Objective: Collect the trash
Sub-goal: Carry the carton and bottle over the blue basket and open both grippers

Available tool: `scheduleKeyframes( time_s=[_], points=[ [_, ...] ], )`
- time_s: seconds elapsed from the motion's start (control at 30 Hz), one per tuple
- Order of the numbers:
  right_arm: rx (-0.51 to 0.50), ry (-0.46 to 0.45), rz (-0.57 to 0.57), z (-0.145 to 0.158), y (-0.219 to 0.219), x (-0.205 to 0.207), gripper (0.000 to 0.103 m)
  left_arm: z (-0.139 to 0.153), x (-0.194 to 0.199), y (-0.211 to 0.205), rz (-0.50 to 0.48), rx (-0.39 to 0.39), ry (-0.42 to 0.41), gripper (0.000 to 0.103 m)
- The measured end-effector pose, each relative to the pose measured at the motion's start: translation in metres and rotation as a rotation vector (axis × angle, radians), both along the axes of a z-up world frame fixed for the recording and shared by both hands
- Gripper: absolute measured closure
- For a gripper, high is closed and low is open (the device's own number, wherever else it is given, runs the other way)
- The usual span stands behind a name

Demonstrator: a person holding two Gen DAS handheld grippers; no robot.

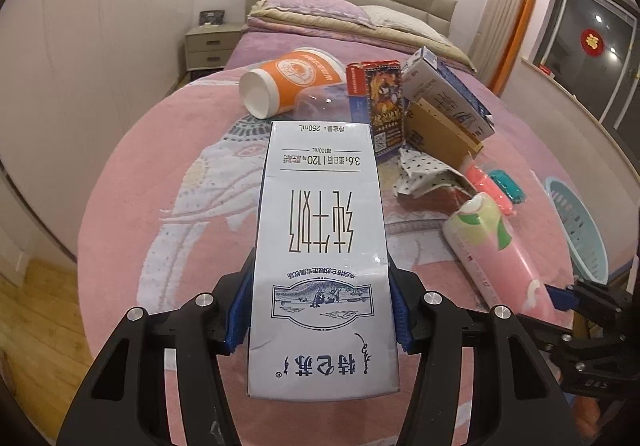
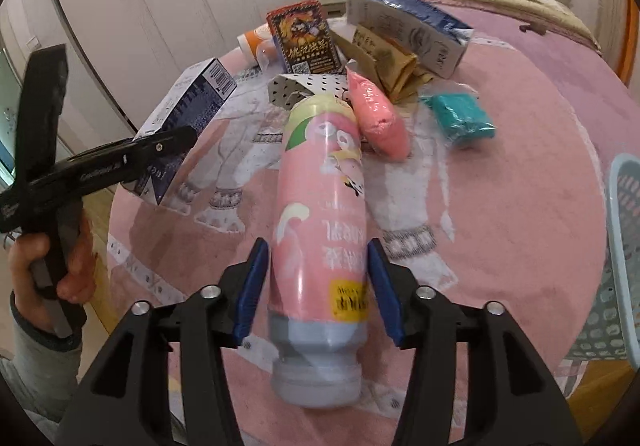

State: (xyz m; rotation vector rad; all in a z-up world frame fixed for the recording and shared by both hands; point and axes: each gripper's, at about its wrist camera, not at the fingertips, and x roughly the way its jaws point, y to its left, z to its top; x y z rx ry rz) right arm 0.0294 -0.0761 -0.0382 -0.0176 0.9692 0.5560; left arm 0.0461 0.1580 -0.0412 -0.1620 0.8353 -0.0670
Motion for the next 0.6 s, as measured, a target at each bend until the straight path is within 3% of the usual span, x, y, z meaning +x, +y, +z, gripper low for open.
scheduleKeyframes(
  time_s=[0.23, 0.27, 0.43, 0.6],
  points=[
    [-0.026, 0.068, -0.001, -0.008, 0.015, 0.026, 0.049, 0.005, -0.002, -0.009, -0.024, -0.015, -0.005, 0.05],
    [-0.032, 0.069, -0.003, -0.008, 0.017, 0.026, 0.058, 0.007, -0.002, -0.012, -0.027, -0.012, -0.009, 0.05],
    [-0.001, 0.01, 0.006, 0.008, 0.014, 0.015, 0.058, 0.026, -0.004, -0.025, -0.05, 0.002, -0.054, 0.05],
    [0.066, -0.075, -0.067, 0.044, -0.019, 0.007, 0.058, 0.048, 0.001, -0.049, -0.111, -0.001, -0.104, 0.05]
  ],
)
